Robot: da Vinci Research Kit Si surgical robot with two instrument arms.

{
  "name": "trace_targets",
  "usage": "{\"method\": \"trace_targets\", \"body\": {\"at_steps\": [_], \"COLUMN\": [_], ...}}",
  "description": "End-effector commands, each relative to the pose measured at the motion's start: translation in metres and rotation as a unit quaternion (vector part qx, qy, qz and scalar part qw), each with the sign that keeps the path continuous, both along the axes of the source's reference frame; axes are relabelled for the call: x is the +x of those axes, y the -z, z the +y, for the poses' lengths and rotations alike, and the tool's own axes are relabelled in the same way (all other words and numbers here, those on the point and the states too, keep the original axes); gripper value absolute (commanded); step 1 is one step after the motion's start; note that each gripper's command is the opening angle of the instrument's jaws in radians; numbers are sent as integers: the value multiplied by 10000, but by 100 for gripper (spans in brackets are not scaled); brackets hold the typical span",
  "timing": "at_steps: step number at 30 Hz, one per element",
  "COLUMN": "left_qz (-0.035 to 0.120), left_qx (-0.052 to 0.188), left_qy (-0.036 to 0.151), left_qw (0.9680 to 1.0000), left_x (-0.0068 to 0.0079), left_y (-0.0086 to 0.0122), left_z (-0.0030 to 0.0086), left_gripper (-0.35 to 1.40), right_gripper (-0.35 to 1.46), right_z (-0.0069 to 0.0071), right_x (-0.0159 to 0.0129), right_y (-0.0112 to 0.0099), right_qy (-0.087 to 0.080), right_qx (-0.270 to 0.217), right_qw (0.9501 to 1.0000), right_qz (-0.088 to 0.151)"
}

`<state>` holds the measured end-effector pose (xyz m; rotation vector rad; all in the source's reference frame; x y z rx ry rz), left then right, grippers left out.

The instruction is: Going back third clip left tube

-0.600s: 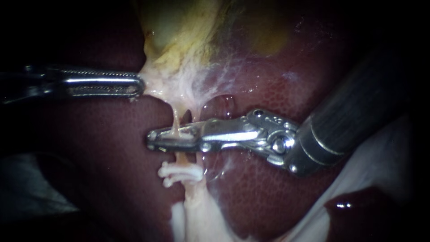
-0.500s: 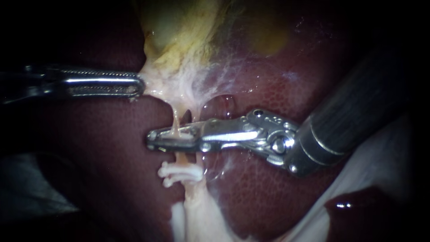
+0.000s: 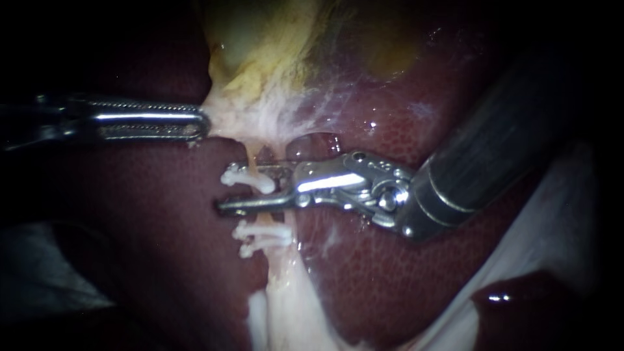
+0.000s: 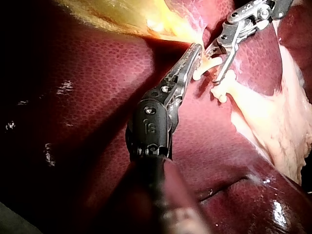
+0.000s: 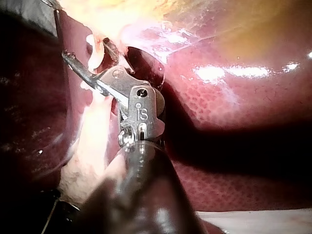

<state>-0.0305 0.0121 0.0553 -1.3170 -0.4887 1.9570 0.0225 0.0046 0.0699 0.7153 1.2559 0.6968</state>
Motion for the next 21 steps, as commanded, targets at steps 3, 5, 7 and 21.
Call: {"method": "trace_targets", "body": {"at_steps": [3,5,7,21], "left_qz": [1,1,1,-6], "left_qx": [-4,-4,-4,-1], "left_qy": [1,1,1,-8], "left_qw": [10000,10000,10000,10000], "left_x": [0,0,0,3], "left_y": [0,0,0,1], "left_z": [0,0,0,0], "left_gripper": [-35,-35,-35,-35], "right_gripper": [49,49,49,50], "right_z": [3,2,1,-20], "right_x": [-6,-9,-11,-36], "right_y": [-5,-5,-4,25], "right_qy": [-38,-21,-5,840], "right_qx": [116,241,272,-520], "right_qw": [9999,9997,9996,9943], "right_qz": [-19,0,12,-401]}}
